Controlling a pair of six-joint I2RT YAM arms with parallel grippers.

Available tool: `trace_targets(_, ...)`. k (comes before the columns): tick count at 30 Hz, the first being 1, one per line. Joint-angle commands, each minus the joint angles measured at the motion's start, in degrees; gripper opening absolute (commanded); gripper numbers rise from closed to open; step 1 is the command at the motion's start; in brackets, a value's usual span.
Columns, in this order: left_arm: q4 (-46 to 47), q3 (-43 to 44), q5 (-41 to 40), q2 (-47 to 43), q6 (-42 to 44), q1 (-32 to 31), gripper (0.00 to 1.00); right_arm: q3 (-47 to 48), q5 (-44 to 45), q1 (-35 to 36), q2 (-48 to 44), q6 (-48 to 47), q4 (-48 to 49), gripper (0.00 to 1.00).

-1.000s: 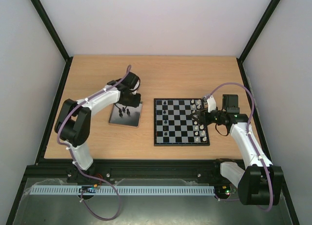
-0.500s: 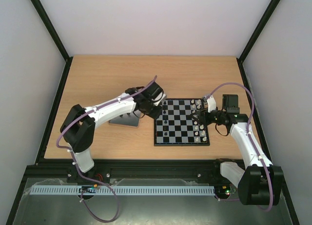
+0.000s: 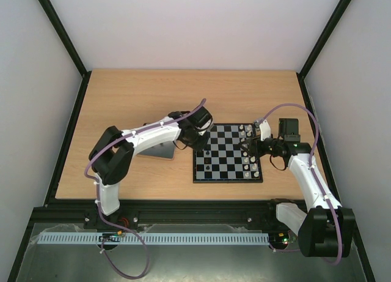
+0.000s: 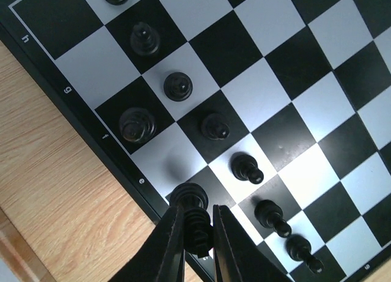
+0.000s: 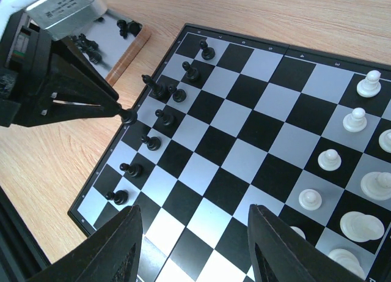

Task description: Set up the chess pieces on the board

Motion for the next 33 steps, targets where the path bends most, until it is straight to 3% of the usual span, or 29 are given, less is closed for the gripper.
trace_targets(1, -1.0, 2.0, -1.3, 1.7, -1.0, -0.2, 0.1, -0.5, -1.1, 0.3, -0.8, -0.7, -0.7, 0.48)
trace_targets(33, 0.5, 3.7, -1.2, 6.0, -2.7, 2.1, 0.12, -0.5, -0.9, 0.3, -0.7, -0.7, -0.7, 0.48)
